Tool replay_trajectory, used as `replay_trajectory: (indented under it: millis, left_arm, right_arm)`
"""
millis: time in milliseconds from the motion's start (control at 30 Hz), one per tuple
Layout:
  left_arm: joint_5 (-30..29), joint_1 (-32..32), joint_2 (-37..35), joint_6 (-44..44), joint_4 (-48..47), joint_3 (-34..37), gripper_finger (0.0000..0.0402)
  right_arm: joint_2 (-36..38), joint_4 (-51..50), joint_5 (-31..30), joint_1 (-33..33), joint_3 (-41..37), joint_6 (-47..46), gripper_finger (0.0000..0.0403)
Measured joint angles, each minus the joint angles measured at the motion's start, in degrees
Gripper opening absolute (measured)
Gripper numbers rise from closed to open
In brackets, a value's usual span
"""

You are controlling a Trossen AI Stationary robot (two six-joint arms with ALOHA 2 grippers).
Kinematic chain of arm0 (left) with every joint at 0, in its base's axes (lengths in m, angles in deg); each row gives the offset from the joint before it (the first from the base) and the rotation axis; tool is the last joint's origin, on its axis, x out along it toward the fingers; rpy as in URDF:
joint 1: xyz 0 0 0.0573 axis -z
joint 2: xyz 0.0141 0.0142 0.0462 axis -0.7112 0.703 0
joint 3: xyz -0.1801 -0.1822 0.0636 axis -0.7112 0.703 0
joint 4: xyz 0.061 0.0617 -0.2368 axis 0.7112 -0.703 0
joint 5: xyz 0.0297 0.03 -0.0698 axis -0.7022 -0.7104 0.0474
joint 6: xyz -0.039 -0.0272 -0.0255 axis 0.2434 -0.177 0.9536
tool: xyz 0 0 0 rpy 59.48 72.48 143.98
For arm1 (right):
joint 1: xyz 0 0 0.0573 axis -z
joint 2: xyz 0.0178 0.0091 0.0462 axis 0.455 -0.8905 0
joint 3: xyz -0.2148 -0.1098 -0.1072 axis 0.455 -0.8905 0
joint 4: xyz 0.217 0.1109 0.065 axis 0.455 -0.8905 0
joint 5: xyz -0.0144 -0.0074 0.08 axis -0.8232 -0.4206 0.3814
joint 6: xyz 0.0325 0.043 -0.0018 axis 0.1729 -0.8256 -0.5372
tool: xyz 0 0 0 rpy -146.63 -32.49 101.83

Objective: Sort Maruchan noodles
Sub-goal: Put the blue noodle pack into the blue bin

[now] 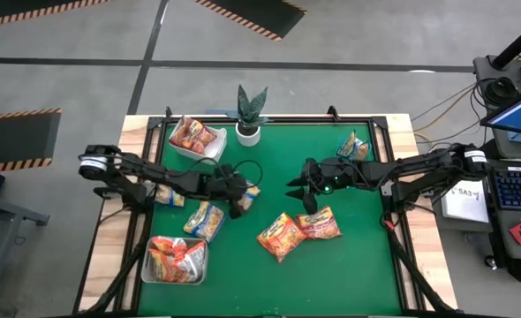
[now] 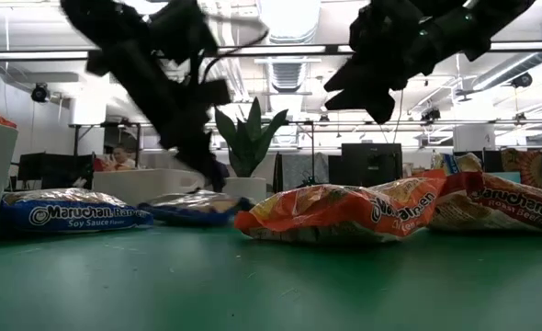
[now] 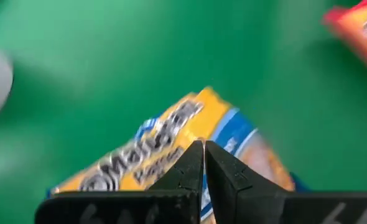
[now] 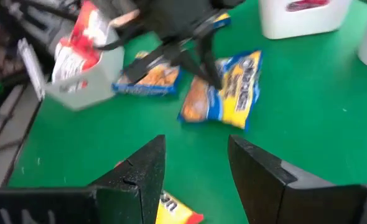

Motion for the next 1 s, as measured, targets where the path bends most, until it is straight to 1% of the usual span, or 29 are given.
replay_trajectory:
  millis: [67, 133, 233, 367, 500, 600, 733, 867, 933, 1000]
  left_arm:
    - [0.49, 0.57, 0.35, -3.17, -2.40, -3.18, 0.0000]
    - [0.45, 1.02, 0.25, -5.92, -6.47, -5.83, 0.0000]
    - [0.62, 1.45, -0.42, -8.42, -11.54, -8.10, 0.0000]
    - [0.67, 2.24, -1.80, -9.42, -16.99, -7.54, 0.0000]
    - [0.83, 2.43, -4.08, -7.01, -20.67, -4.82, 0.0000]
    - [0.82, 2.47, -6.42, -5.56, -20.19, -1.92, 0.0000]
    - [0.43, 2.49, -10.96, -3.85, -16.94, 2.59, 0.0000]
    - [0.33, 2.58, -16.20, -3.86, -7.56, 7.86, 0.0000]
    - [0.32, 2.65, -18.74, -4.38, -2.79, 10.12, 0.0000]
    - [0.32, 2.69, -21.18, -4.27, -0.08, 12.04, 0.0000]
  right_arm:
    - [0.00, 0.05, -0.64, 0.65, 0.23, -2.67, 0.0174]
    - [0.00, -0.02, -2.89, 1.02, 0.24, -3.66, 0.0184]
    - [-0.03, -0.04, -5.18, 1.68, 0.24, -6.44, 0.0198]
    - [-0.90, -0.09, -5.89, 2.83, 0.27, -8.97, 0.0216]
    - [-2.25, -0.04, -5.89, 4.63, 0.62, -10.02, 0.0232]
    - [-4.47, -0.06, -4.96, 6.08, 2.35, -9.87, 0.0242]
    - [-9.13, -0.11, 0.41, 8.46, 6.30, -8.52, 0.0248]
    - [-15.72, -0.63, 6.36, 10.49, 12.41, -5.42, 0.0249]
    - [-19.36, -2.72, 9.08, 11.29, 16.38, -3.60, 0.0249]
    - [-23.53, -5.59, 10.55, 11.73, 21.10, -0.85, 0.0249]
